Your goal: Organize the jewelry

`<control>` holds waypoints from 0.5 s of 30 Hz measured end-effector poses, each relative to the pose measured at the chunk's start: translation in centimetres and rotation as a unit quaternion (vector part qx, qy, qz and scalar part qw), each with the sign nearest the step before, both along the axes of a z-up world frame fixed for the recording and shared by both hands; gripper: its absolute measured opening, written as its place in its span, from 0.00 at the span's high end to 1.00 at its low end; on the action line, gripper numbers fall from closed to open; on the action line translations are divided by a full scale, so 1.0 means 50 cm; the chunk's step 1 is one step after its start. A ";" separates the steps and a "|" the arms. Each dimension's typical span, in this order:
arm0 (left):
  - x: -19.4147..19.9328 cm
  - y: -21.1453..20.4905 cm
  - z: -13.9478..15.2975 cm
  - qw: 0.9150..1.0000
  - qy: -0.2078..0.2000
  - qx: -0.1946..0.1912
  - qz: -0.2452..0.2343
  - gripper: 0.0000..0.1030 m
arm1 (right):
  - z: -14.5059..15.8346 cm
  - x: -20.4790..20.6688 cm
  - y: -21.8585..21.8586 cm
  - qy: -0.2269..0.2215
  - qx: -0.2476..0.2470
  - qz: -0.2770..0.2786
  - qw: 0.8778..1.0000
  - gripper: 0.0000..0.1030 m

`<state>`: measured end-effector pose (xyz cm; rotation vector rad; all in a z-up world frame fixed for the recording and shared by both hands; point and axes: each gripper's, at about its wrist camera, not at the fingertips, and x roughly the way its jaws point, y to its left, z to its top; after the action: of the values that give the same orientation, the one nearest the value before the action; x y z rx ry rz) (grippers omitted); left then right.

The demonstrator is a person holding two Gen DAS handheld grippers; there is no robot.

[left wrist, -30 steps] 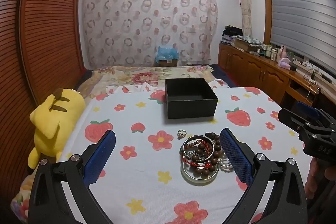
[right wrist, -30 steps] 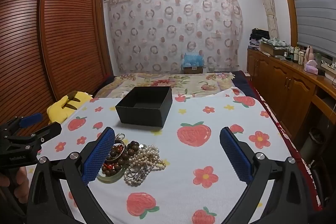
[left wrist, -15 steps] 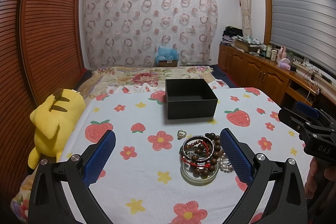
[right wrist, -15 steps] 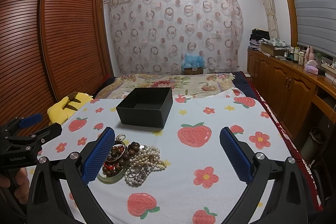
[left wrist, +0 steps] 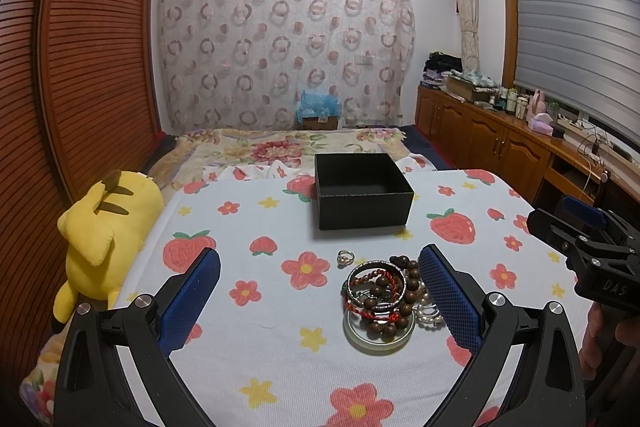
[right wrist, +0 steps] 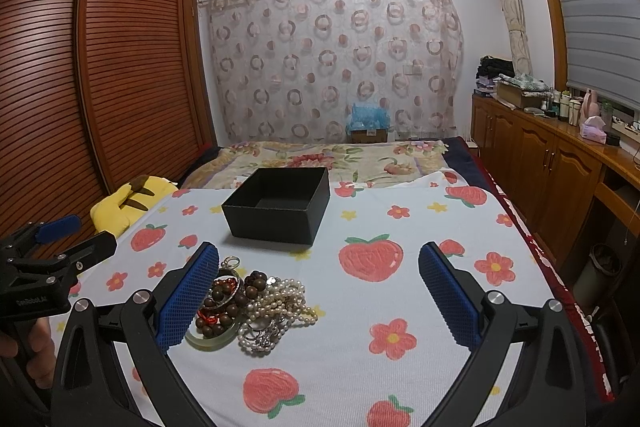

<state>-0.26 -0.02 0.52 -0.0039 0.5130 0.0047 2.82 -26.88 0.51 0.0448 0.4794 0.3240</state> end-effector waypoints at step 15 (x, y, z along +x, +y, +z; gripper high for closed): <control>-0.015 -0.006 0.035 1.000 -0.007 -0.001 -0.001 0.07 | 0.029 -0.003 0.006 -0.003 0.000 0.000 1.000 0.02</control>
<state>-0.99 -0.31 2.25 -0.0060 0.4981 0.0016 2.70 -26.58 1.95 0.0447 0.4727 0.3233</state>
